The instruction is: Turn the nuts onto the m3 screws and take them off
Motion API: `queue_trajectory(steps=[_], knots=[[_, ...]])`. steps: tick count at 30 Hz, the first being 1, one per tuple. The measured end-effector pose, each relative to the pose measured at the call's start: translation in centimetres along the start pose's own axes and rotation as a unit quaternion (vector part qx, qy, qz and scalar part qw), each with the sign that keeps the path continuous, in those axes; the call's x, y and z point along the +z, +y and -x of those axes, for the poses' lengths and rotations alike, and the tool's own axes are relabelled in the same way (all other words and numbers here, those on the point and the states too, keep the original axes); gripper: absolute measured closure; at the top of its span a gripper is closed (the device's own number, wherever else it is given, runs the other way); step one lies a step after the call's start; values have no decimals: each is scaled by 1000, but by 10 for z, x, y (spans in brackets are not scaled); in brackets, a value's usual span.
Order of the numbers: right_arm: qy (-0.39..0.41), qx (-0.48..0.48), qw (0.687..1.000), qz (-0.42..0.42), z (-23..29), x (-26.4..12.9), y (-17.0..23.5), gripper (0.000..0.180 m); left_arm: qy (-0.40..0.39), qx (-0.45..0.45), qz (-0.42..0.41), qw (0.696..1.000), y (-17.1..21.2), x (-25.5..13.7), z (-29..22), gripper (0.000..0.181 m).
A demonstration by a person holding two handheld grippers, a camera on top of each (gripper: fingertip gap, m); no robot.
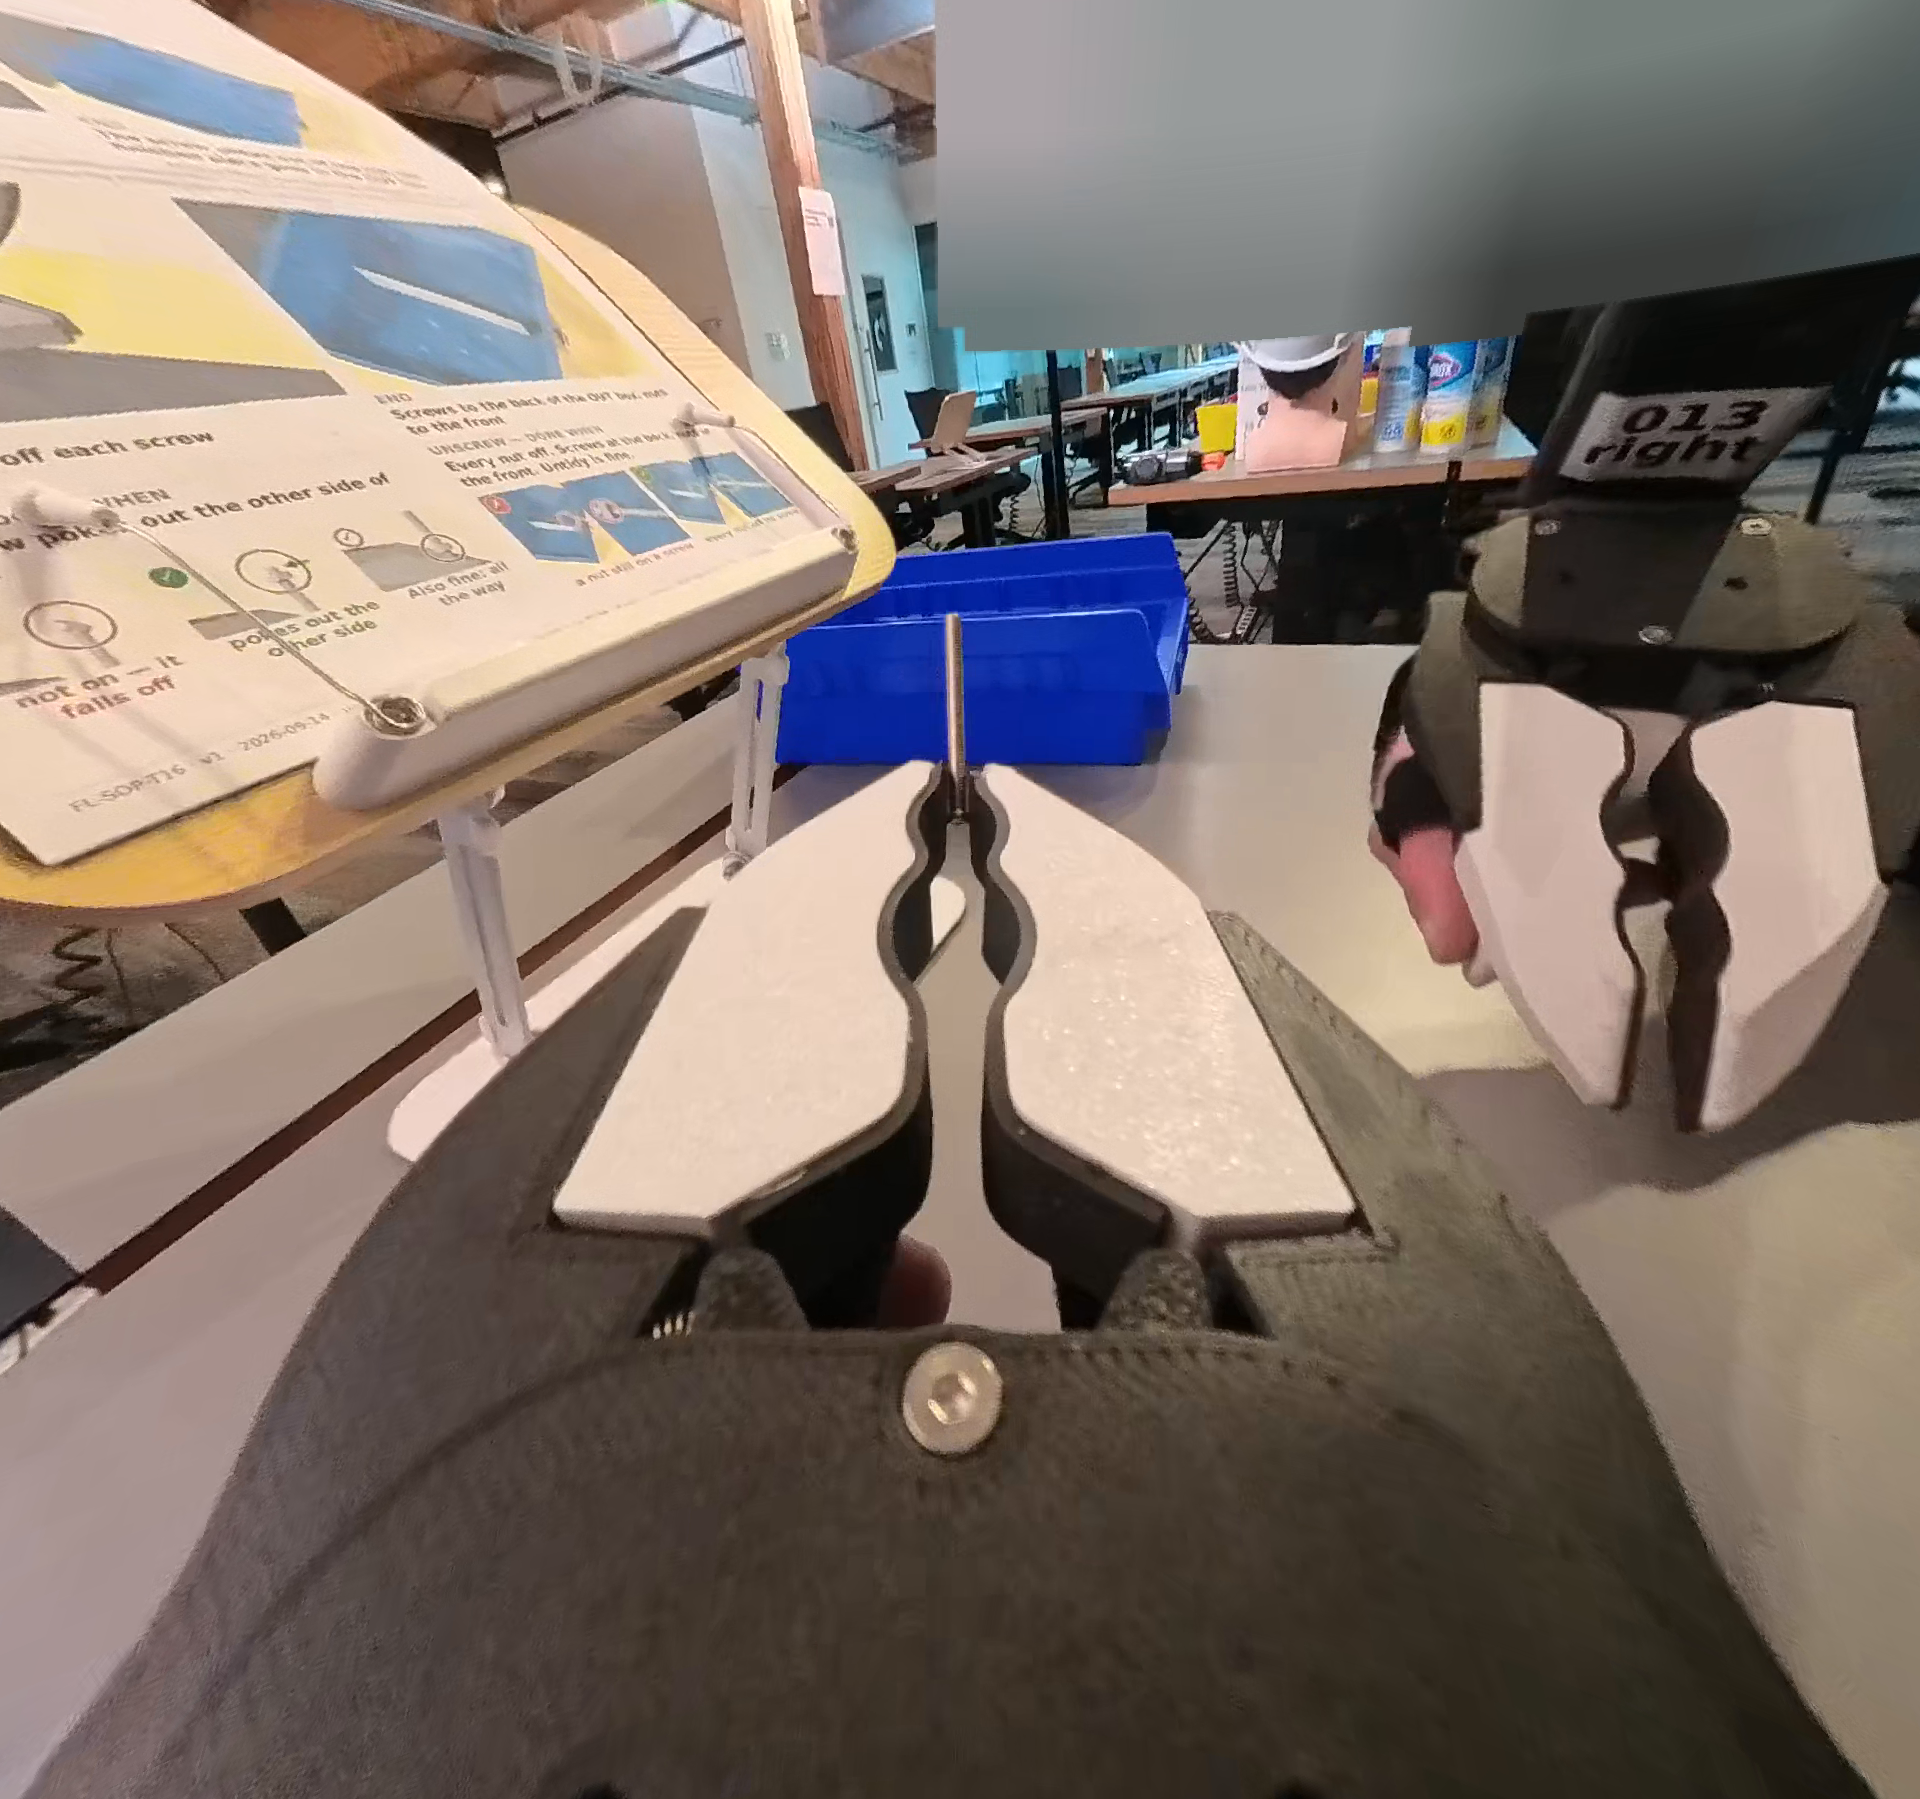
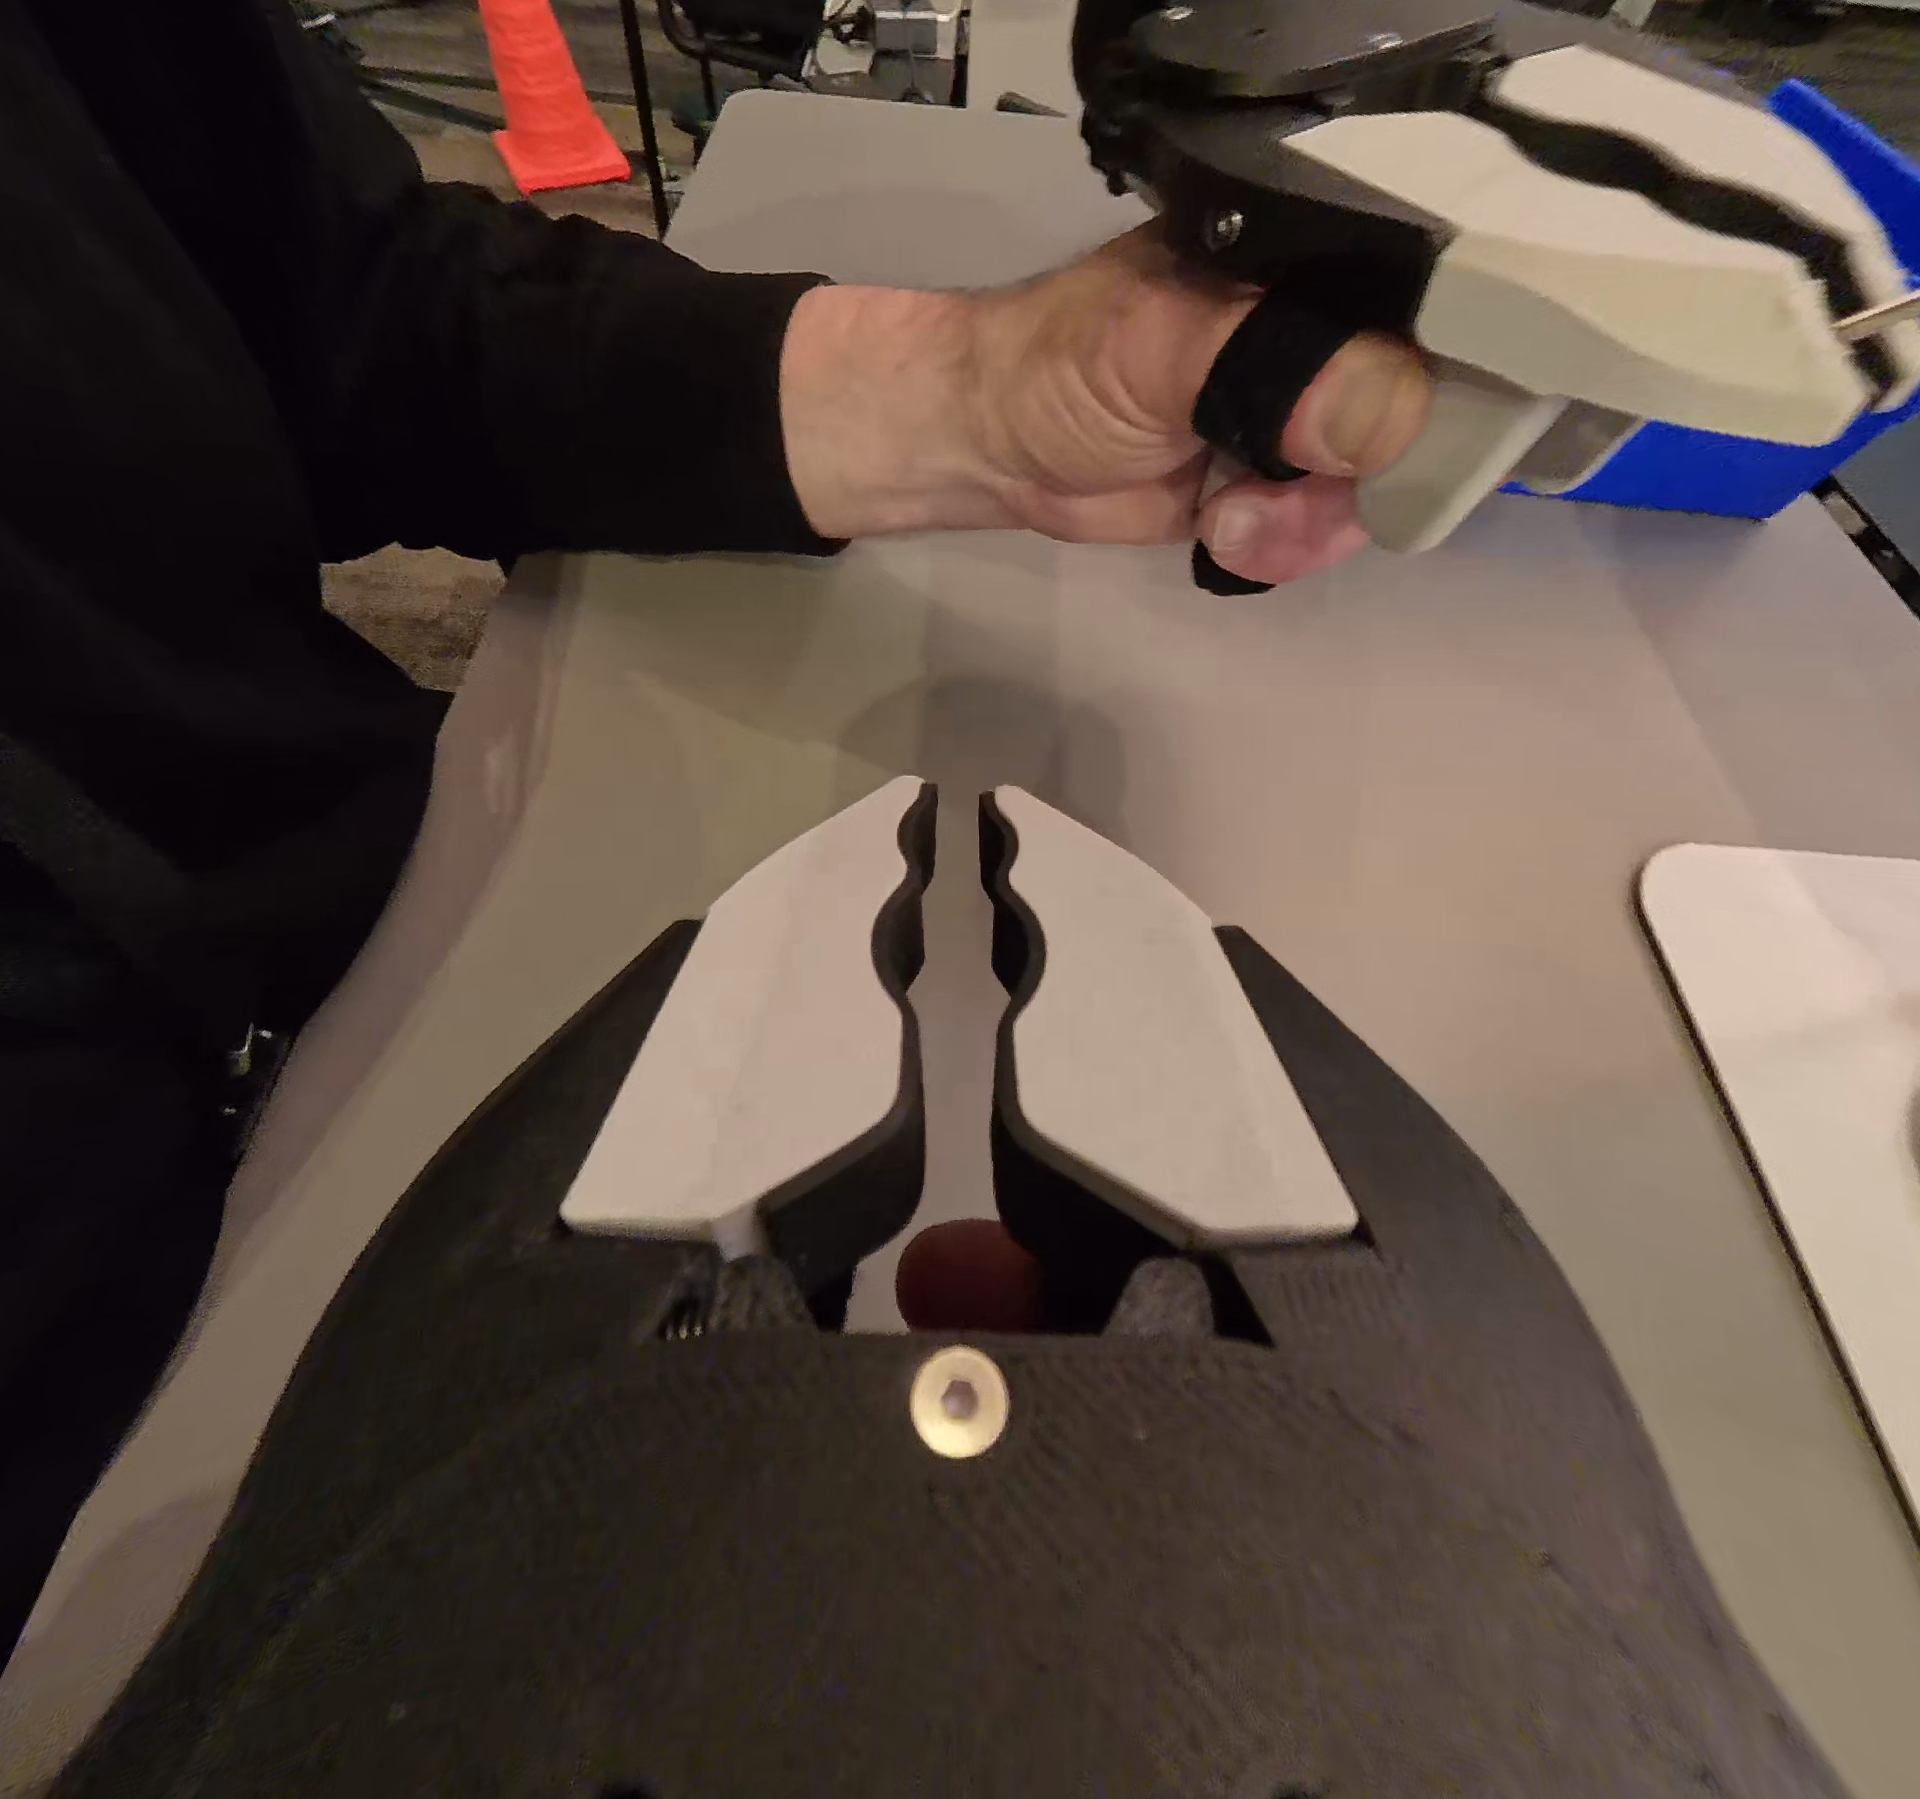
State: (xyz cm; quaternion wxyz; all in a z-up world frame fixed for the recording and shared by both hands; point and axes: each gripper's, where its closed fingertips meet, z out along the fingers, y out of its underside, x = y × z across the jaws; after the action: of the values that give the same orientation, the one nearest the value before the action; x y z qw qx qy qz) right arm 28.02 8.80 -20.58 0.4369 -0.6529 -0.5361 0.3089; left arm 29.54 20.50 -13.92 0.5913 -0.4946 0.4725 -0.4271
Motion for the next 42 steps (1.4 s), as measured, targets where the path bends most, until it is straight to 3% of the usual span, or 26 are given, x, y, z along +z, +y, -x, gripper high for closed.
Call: queue_trajectory(steps=[9,17,30,42], knots=[[-33,-37,998,25,16,42,-13,167,-25,66,6,997,-36,-39,11,178],[-52,-69,996,22,19,98,-43,156,-142,91,22,985,-71,-154,44,177],[-62,-43,996,55,2,247,-70,158,-314,66,53,946,-20,-294,98,177],[10,10,988,156,-17,316,-59,164,-343,29,9,939,-9,-328,109,177]])
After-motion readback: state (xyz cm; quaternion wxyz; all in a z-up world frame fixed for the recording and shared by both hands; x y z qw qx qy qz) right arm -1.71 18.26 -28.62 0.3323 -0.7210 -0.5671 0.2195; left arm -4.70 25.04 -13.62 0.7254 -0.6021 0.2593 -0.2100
